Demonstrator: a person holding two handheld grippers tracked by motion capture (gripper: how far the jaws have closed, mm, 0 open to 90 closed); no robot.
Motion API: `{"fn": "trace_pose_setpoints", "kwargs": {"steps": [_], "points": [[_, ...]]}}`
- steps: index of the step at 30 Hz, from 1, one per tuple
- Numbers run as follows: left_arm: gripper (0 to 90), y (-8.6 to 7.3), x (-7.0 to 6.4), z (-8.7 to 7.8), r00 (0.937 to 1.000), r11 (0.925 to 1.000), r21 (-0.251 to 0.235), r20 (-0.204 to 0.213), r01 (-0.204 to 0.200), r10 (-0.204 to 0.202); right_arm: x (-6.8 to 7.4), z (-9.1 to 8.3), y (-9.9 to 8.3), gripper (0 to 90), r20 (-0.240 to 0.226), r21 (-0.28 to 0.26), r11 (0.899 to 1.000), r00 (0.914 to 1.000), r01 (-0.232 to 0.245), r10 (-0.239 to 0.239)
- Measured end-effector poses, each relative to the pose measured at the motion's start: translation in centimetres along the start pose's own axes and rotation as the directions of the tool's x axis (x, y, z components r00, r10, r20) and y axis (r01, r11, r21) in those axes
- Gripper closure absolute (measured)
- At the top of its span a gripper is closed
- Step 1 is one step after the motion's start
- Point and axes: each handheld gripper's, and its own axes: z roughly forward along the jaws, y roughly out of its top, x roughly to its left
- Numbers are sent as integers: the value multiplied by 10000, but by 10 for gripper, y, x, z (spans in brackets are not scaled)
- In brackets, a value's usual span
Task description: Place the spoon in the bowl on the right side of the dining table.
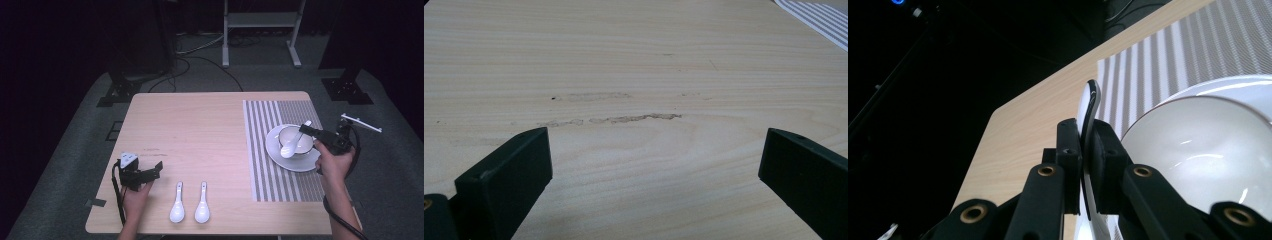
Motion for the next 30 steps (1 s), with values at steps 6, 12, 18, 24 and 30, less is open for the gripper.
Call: {"fn": "trace_pose_setpoints", "kwargs": {"steps": [6,12,18,24,30], "points": [[0,0,0,0,10000,10000,-8,-2,-14,14,-8,2,9,838,546,-219,9995,9983,-213,225],[0,0,0,0,10000,10000,4,-13,-63,63,-14,3,16,838,789,-457,9974,9952,-549,584],[0,0,0,0,10000,10000,-1,-18,-60,60,-19,6,21,837,1019,-757,9941,9912,-772,848],[0,0,-1,0,10000,10000,6,-13,-73,73,-22,7,25,837,1227,-862,9925,9877,-865,967],[0,0,-1,0,9999,9999,16,-24,-107,107,-30,6,26,835,1452,-1028,9894,9824,-1028,1171]]}}
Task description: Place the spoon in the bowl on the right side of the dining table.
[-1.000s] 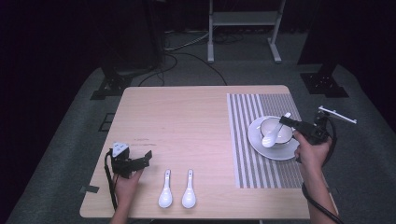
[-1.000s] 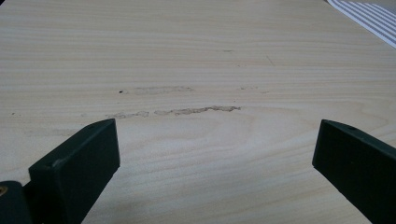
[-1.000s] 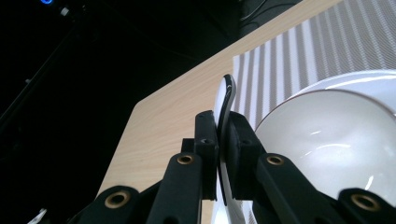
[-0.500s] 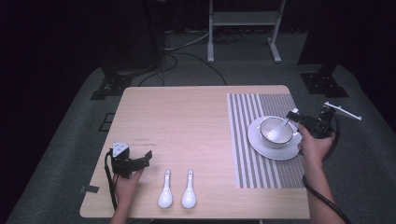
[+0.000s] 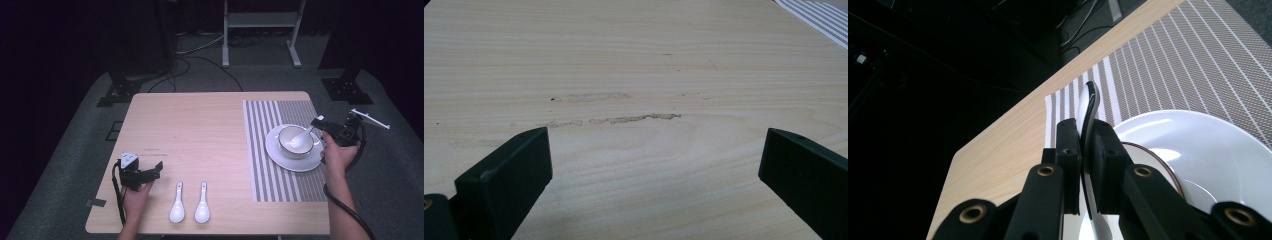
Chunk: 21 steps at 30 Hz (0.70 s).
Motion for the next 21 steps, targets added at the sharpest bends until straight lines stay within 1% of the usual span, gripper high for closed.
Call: {"fn": "trace_pose_setpoints", "kwargs": {"steps": [2,4,14,21], "points": [[0,0,0,0,10000,10000,9,-7,-4,4,-3,1,0,830,-46,28,10000,9999,-91,91],[0,0,0,0,10000,10000,6,-12,-6,6,-5,2,-1,830,7,21,9999,9999,-151,151],[0,0,0,0,10000,10000,7,-1,-7,7,-15,9,-7,831,205,189,9997,9997,-153,149],[0,0,0,0,10000,10000,9,-6,-8,8,-24,13,-14,832,153,287,9993,9996,-242,237]]}}
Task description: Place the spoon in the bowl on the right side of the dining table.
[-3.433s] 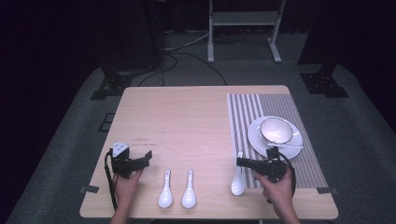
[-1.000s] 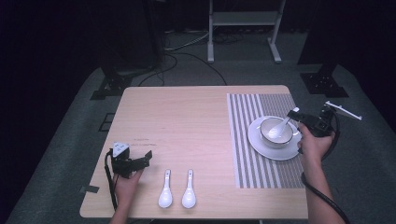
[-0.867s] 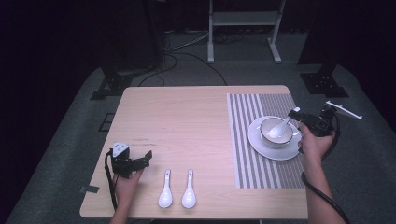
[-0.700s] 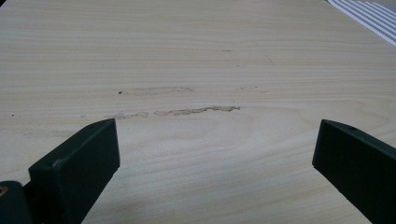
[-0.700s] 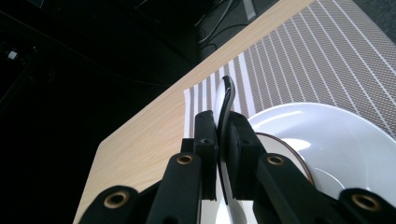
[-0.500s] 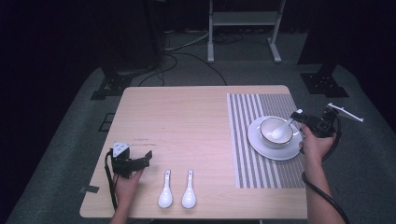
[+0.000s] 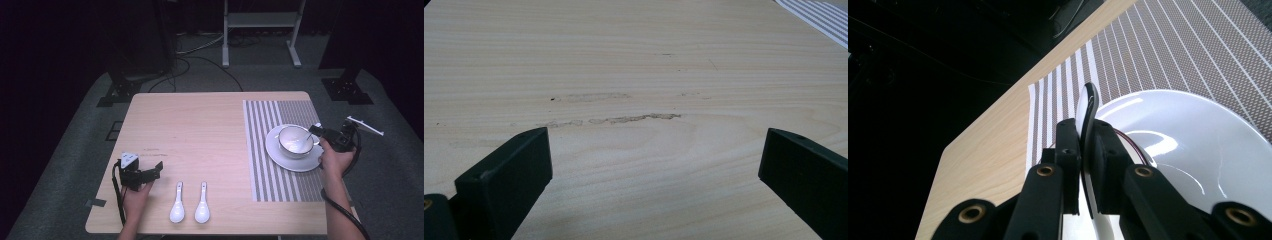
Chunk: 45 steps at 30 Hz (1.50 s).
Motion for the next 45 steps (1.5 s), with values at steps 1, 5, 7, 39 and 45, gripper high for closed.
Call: {"fn": "trace_pose_setpoints", "kwargs": {"steps": [1,5,7,39,45], "points": [[0,0,0,0,10000,10000,-2,0,1,-1,-1,1,-1,832,-18,18,10000,10000,-29,29],[0,0,0,0,10000,10000,-3,0,-5,5,-6,3,-4,835,-91,79,9999,9999,-105,106],[0,0,0,0,10000,10000,-5,3,-1,1,-6,4,-5,837,-116,122,9999,9999,-105,107],[0,0,0,0,10000,10000,5,0,-8,8,-11,-1,-2,761,1016,266,9932,9881,1130,-1151],[0,0,0,0,10000,10000,6,-11,-38,38,-18,-1,-2,736,1075,334,9938,9882,1058,-1088]]}}
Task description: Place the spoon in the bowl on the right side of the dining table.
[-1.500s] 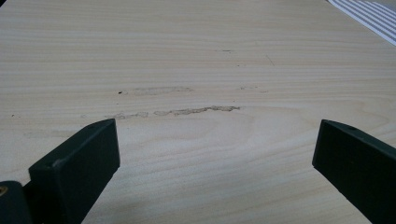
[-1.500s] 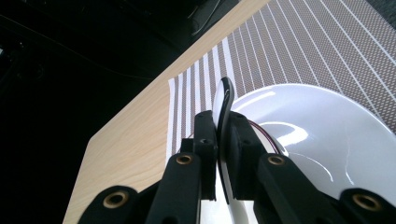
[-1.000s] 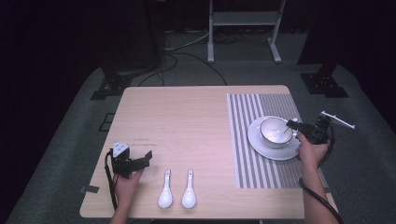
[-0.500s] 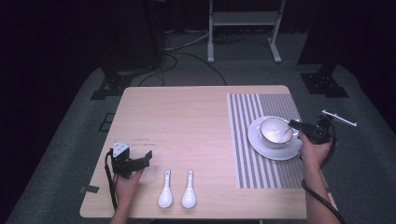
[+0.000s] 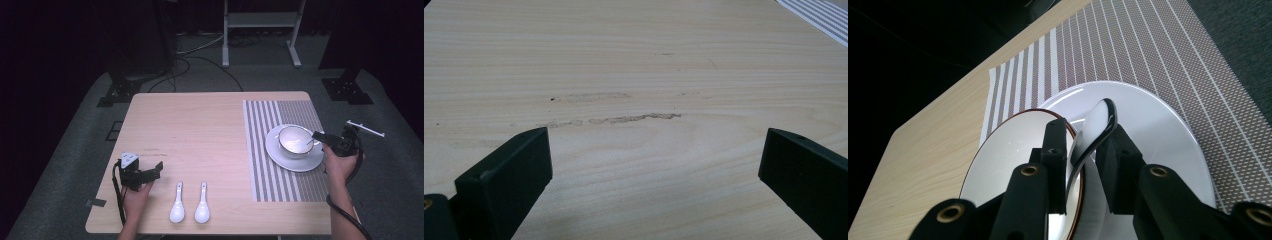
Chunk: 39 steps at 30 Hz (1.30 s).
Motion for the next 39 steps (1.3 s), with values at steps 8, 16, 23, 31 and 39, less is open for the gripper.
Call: {"fn": "trace_pose_setpoints", "kwargs": {"steps": [8,16,23,31,39], "points": [[0,0,0,0,10000,10000,-24,-44,28,-28,-6,-1,-3,714,-493,77,9995,9983,-317,320],[0,0,0,0,10000,10000,-7,-69,21,-21,-7,-5,-6,698,-765,-5,9993,9964,-369,368],[0,0,0,0,10000,10000,21,-91,30,-30,-13,-13,-13,677,-1185,-52,9989,9919,-463,454],[0,0,-1,0,9999,10000,-9,-112,9,-10,-11,-22,-19,658,-1791,-5,9994,9832,-345,339],[0,0,-1,0,10000,10000,-7,-90,16,-16,-7,-27,-27,643,-2211,65,9997,9750,-234,242]]}}
